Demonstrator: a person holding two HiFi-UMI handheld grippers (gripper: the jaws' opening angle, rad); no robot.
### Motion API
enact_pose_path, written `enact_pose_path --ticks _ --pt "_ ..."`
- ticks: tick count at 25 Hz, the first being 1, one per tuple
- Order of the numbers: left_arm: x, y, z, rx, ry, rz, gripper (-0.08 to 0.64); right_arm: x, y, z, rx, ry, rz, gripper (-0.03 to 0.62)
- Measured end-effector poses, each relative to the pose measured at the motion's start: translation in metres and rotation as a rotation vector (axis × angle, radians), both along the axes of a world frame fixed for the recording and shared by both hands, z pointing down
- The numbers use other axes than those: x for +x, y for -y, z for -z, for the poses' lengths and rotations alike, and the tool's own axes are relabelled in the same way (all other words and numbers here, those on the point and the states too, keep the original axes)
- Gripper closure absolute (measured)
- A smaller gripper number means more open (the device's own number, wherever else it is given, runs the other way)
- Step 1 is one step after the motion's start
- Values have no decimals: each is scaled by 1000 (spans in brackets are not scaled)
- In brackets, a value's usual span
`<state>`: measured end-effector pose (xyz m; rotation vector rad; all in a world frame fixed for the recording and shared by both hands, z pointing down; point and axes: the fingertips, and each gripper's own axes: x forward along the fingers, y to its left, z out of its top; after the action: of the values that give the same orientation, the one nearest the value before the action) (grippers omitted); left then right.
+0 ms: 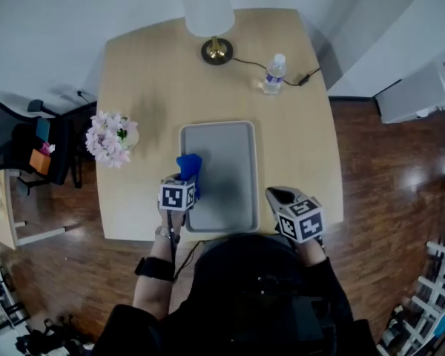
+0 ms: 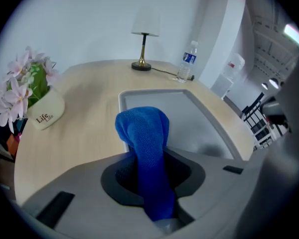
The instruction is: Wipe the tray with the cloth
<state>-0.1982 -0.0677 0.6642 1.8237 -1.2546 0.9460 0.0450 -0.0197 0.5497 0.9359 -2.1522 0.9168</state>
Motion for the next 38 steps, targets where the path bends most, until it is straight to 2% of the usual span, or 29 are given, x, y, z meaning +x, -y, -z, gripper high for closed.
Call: enact_pose_path --ticks 3,6,9,17,20,24,29,32,34,38 --pt "3 -6 -14 -20 -9 -19 461 -9 -2 -1 -3 0 18 586" --pt "6 -5 -18 -12 26 -1 462 -11 -2 0 -1 0 19 586" --pt "6 -3 -17 3 20 21 460 -5 -3 -1 -1 -3 1 586" --pt "1 -3 -18 2 46 -1 460 10 -2 1 11 -2 -62 586" --pt "6 -4 -17 -18 22 17 460 17 -2 3 15 1 -78 586" --pt "46 -4 -16 -27 -28 -18 460 27 -3 4 16 9 -104 586" --pt "136 -5 -12 -62 -172 -71 460 35 -7 1 7 10 -120 586" --pt "181 -7 -11 -73 -218 -97 460 38 -9 0 2 11 -126 586" --pt "197 -7 -10 -64 -217 -120 460 41 -10 -1 1 10 -129 586" --pt "202 -8 -10 -65 -237 -134 460 47 -12 -2 -6 9 -136 586"
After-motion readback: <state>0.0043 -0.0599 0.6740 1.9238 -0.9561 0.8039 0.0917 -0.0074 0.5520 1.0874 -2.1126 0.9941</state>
